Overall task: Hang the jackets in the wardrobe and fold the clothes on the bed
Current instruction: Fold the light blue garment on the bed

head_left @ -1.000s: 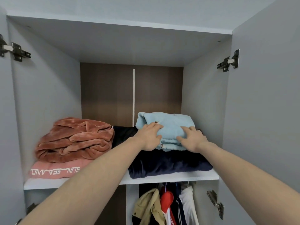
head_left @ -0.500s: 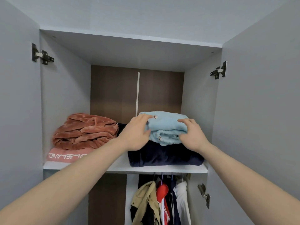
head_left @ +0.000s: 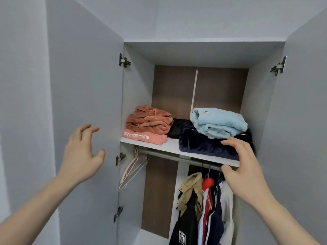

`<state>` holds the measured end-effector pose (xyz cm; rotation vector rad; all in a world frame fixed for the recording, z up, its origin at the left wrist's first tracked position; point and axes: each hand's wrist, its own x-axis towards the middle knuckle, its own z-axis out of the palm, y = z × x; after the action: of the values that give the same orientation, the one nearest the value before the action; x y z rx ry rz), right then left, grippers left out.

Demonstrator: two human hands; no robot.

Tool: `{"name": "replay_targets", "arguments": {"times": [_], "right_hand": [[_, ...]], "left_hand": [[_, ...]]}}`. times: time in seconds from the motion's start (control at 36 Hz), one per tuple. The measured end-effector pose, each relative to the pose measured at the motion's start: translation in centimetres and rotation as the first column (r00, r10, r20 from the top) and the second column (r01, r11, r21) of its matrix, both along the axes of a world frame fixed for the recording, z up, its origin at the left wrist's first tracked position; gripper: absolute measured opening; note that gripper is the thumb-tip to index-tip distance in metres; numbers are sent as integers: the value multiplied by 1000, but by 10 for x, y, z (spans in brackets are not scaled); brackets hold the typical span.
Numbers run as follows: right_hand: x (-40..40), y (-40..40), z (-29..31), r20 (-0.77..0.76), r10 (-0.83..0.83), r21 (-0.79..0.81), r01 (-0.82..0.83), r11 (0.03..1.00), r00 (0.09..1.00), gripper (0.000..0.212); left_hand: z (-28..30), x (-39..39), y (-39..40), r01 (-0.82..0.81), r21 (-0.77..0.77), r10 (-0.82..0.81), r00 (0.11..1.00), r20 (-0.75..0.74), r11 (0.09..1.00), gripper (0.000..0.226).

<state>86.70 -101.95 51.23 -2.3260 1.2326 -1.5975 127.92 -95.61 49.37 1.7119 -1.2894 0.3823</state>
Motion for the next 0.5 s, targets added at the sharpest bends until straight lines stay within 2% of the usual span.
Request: {"name": "replay_targets", "arguments": {"times": [0.11, 0.17, 0.28, 0.33, 0.39, 0.44, 0.5], "right_hand": [[-21, 45, -3, 52, 1, -52, 2, 999, 999, 70], [-29, 65, -6, 104, -18, -95, 28, 995, 994, 69], [-49, 96, -14, 201, -70, -189, 109, 976, 977, 71], [-60, 110, -17, 216, -95, -256, 150, 955, 972, 61], [-70, 122, -19, 219, -145, -311, 210, 927, 965, 50], [-83, 128, -25, 220, -209, -324, 274, 906, 953, 54], [-96, 131, -34, 242, -266, -279, 329, 902, 933, 65]], "left_hand": [[-5, 27, 51, -157, -96, 151, 987, -62, 983, 84], [-8, 42, 62, -199, -91, 189, 976, -110, 976, 94], [-16, 73, 65, -241, 83, 254, 944, -211, 967, 107], [-19, 81, 61, -173, 191, 218, 943, -251, 966, 111], [-21, 83, 56, -54, 258, 139, 936, -323, 965, 107], [-24, 80, 52, 12, 253, 86, 924, -373, 967, 85], [-28, 77, 47, 2, 229, 88, 920, -382, 974, 64]]}}
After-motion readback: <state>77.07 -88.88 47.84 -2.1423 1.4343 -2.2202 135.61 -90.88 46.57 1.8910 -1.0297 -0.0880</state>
